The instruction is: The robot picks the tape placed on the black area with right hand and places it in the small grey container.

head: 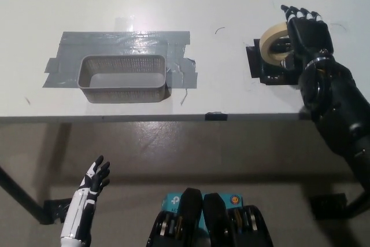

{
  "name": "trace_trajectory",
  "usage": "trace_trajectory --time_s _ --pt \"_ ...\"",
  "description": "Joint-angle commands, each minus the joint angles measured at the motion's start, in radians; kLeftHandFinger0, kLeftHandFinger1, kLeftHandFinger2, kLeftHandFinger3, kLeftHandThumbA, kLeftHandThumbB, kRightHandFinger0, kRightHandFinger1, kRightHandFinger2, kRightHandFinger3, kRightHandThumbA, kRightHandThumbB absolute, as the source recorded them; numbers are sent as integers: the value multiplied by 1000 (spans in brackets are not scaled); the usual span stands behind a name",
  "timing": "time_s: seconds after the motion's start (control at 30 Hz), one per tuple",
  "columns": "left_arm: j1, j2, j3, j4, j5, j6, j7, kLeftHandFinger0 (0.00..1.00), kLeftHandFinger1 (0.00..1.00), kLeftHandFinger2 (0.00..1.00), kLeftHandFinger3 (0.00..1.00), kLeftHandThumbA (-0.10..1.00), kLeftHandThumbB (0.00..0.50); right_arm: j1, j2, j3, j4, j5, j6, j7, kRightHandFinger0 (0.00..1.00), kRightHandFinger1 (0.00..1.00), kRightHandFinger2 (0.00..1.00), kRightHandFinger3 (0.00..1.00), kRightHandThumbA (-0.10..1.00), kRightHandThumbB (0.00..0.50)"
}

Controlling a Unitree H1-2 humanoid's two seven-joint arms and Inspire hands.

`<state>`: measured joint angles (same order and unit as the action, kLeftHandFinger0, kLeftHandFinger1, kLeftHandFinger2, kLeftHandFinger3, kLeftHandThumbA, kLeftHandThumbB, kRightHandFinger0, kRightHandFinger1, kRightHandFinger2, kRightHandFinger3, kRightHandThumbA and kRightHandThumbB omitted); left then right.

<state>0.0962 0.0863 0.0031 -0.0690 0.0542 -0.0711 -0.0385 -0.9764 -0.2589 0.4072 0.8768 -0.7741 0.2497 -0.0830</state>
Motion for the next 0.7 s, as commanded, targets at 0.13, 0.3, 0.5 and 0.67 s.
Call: trace_trajectory --time_s 0.13,0.3,0.5,0.67 --pt "3 19 -10 -30 5 0 -14 1000 1000 1000 1000 983 76 -106 -13 26 43 -22 -15 -82 1000 1000 1000 1000 884 444" --pt "3 24 -13 -37 2 10 -18 1000 1000 1000 1000 974 82 -121 -6 17 66 -1 -76 -159 1000 1000 1000 1000 791 433" --pt "3 24 -17 -32 1 2 -17 1000 1000 1000 1000 971 68 -141 25 22 176 5 -149 -289 1000 1000 1000 1000 730 377" --pt "2 23 -20 -28 -1 0 -19 1000 1000 1000 1000 975 74 -149 51 61 346 -22 -235 -495 1 1 81 212 -97 252"
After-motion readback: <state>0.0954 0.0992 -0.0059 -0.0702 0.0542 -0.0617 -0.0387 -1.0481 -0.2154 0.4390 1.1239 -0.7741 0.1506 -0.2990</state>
